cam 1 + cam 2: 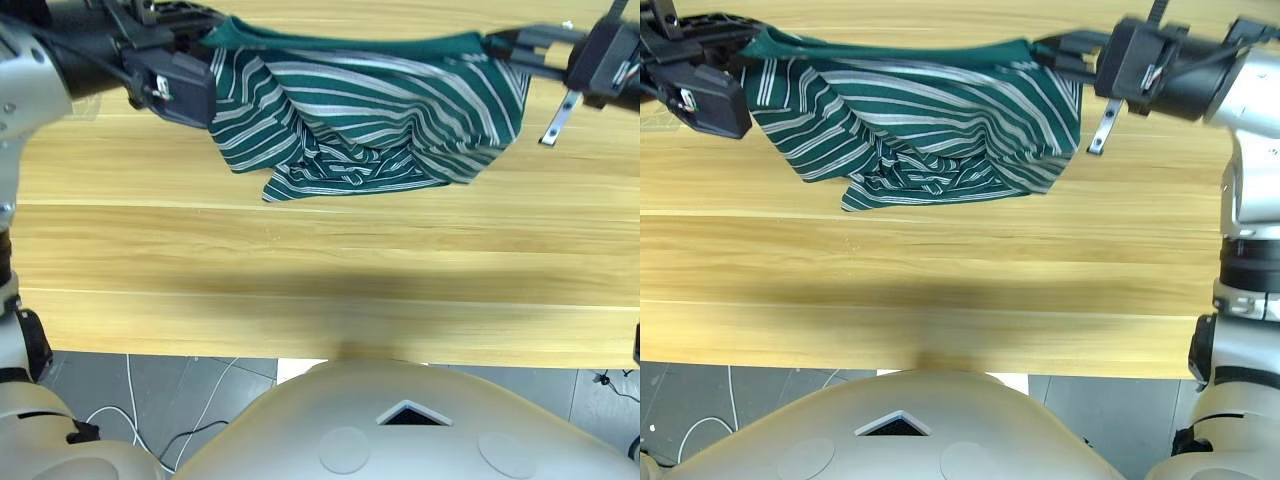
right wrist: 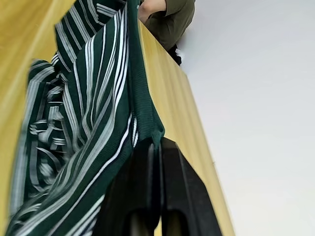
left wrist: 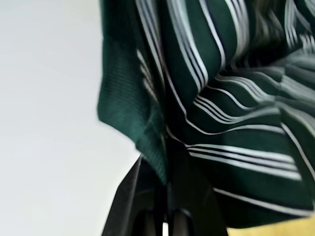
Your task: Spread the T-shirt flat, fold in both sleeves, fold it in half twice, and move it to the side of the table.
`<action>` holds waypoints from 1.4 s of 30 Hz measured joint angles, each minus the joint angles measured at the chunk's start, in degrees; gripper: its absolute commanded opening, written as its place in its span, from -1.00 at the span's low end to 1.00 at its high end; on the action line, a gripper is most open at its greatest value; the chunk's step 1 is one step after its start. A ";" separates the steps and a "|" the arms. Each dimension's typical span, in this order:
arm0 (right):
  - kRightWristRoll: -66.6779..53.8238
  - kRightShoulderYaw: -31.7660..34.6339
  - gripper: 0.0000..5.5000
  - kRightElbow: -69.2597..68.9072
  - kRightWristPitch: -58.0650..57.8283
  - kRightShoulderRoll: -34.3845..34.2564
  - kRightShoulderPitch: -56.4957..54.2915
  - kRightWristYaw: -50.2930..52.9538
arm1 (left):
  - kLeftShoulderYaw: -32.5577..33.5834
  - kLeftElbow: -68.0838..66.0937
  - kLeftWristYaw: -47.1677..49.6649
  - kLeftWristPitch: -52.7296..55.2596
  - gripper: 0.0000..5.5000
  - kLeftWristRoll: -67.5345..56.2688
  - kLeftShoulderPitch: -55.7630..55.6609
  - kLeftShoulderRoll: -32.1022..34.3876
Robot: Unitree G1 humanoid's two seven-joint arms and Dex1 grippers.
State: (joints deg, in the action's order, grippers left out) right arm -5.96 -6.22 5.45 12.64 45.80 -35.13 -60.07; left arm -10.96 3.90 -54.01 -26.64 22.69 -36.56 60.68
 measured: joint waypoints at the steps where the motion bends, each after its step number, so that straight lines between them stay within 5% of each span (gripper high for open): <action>1: 3.32 -1.68 -1.00 5.73 2.40 -0.35 -4.83 0.54 | -2.63 -4.41 -0.31 -3.21 -1.00 3.00 -4.60 -0.79; 7: 32.03 -16.39 -1.00 38.95 18.35 -4.18 -29.66 24.73 | -14.93 -29.40 9.27 -15.13 -1.00 21.31 -26.95 -8.36; 13: 59.04 -34.28 -1.00 64.22 16.53 -10.26 -52.48 60.62 | -33.03 -62.46 48.23 -9.42 -1.00 50.10 -51.79 -15.36; 19: 62.35 -36.54 -1.00 69.91 12.98 -11.60 -56.18 68.73 | -37.28 -76.78 61.47 1.44 -1.00 53.22 -58.75 -21.92; 26: 61.87 -36.75 -1.00 70.14 16.75 -11.30 -49.64 70.08 | -36.44 -77.71 60.56 -4.88 -1.00 46.12 -51.63 -22.27; 31: 61.08 -37.13 -1.00 66.47 30.30 -8.69 -35.10 71.15 | -34.75 -60.91 55.29 -17.78 -1.00 36.12 -28.56 -17.34; 36: 57.75 -34.25 -1.00 56.56 40.33 -2.60 -24.05 71.67 | -29.13 -30.03 47.00 -16.77 -1.00 23.87 -2.89 -8.60; 42: 42.90 -25.42 -1.00 26.34 43.42 11.90 -4.95 62.53 | -9.46 7.18 35.60 -5.87 -1.00 12.58 18.86 8.41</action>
State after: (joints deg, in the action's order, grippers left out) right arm 36.94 -31.64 31.79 56.06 57.70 -40.08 2.46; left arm -20.42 11.08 -18.41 -32.51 35.27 -17.70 69.09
